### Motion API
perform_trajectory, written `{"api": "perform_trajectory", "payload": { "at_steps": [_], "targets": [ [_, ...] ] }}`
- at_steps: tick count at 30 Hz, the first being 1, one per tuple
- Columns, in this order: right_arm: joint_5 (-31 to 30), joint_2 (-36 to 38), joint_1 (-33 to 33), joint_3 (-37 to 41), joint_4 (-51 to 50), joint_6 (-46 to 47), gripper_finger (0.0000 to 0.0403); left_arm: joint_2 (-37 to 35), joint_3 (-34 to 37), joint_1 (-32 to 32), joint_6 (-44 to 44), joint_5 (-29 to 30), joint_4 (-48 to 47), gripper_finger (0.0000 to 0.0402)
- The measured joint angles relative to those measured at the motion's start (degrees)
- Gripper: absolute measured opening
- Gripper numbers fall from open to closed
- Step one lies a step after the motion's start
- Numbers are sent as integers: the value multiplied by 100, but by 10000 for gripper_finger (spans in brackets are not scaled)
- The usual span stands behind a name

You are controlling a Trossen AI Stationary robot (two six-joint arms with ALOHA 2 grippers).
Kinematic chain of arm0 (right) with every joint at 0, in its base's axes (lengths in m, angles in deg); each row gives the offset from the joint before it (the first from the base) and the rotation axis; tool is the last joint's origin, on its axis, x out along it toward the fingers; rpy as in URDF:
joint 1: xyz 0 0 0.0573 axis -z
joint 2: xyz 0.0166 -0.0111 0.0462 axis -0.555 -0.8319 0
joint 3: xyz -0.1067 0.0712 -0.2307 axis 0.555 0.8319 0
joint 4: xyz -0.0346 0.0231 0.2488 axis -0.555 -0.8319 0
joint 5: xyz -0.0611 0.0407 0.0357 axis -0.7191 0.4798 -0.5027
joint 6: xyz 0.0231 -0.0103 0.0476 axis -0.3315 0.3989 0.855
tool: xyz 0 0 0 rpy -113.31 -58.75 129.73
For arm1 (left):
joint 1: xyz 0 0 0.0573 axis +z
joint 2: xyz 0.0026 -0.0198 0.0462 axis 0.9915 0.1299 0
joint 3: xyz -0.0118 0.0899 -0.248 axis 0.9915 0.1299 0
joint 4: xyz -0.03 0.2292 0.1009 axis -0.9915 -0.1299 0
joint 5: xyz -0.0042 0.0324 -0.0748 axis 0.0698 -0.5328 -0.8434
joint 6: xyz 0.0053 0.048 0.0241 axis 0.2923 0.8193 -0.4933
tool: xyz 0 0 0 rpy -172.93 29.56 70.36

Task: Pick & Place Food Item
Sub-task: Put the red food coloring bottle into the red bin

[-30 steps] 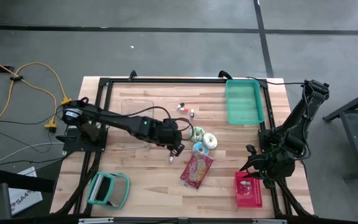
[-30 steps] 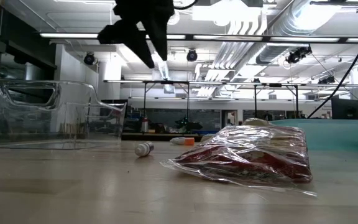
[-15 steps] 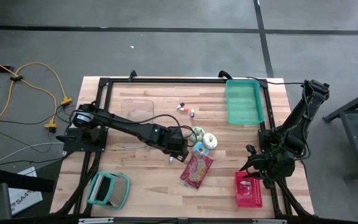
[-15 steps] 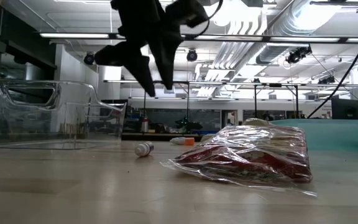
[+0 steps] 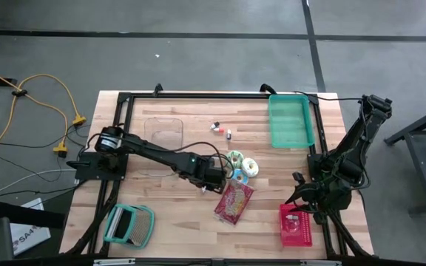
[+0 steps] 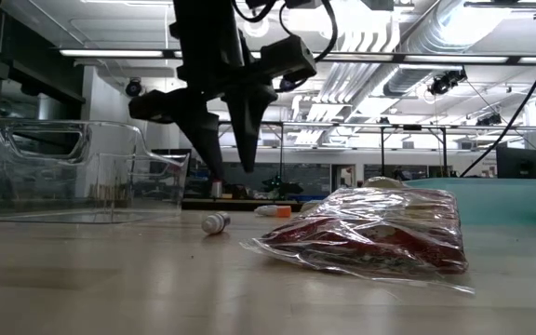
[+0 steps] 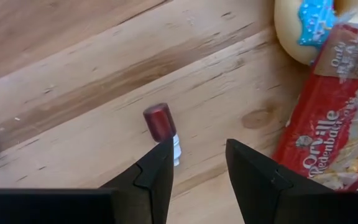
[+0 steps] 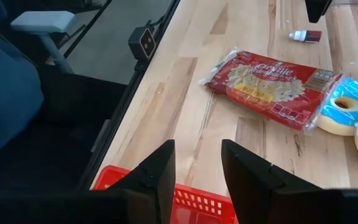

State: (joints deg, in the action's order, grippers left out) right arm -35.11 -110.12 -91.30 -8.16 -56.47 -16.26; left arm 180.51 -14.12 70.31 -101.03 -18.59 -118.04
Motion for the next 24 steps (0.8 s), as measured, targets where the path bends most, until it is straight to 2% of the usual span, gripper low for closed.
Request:
{"api": "perform_trajectory", "payload": {
  "at_steps": [24],
  "targets": [
    [2,2,-1,0,58,0,119,423,-5,92,-239,-169,-174,140]
  ]
}}
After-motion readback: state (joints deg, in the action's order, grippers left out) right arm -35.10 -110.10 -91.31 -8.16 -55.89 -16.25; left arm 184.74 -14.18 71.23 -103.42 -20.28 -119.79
